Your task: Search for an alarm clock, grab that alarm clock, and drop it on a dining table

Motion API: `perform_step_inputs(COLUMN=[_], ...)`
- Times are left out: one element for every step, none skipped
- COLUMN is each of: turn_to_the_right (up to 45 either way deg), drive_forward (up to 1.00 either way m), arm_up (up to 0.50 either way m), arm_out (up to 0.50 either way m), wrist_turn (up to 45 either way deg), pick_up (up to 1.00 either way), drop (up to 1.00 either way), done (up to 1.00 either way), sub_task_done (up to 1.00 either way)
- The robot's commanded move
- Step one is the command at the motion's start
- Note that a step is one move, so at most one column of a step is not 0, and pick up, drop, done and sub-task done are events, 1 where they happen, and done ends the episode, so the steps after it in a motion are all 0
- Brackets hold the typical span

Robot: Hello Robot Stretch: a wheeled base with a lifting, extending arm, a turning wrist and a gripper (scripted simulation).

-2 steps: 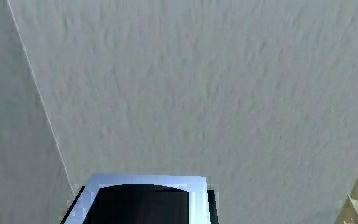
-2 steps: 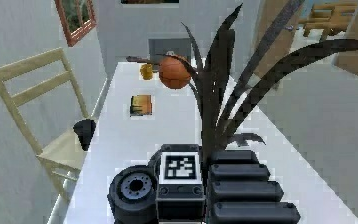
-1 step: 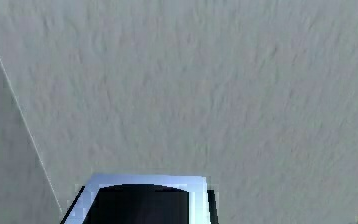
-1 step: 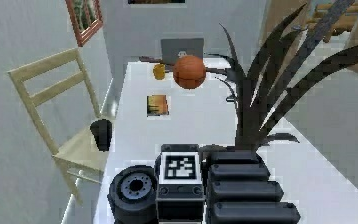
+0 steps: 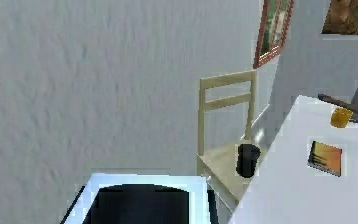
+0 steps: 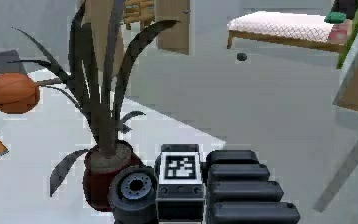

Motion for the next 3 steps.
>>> perform_step_inputs(turn_to_the_right=[45.0, 45.0, 39.0], drive_forward=[0.00, 0.00, 0.00], arm_up=[0.00, 0.00, 0.00], arm_out=[0.00, 0.00, 0.00], wrist_turn=[0.0, 0.0, 0.0], pick_up=[0.00, 0.00, 0.00], drop=[0.00, 0.00, 0.00], done=[0.00, 0.00, 0.00], sub_task_done=[0.00, 0.00, 0.00])
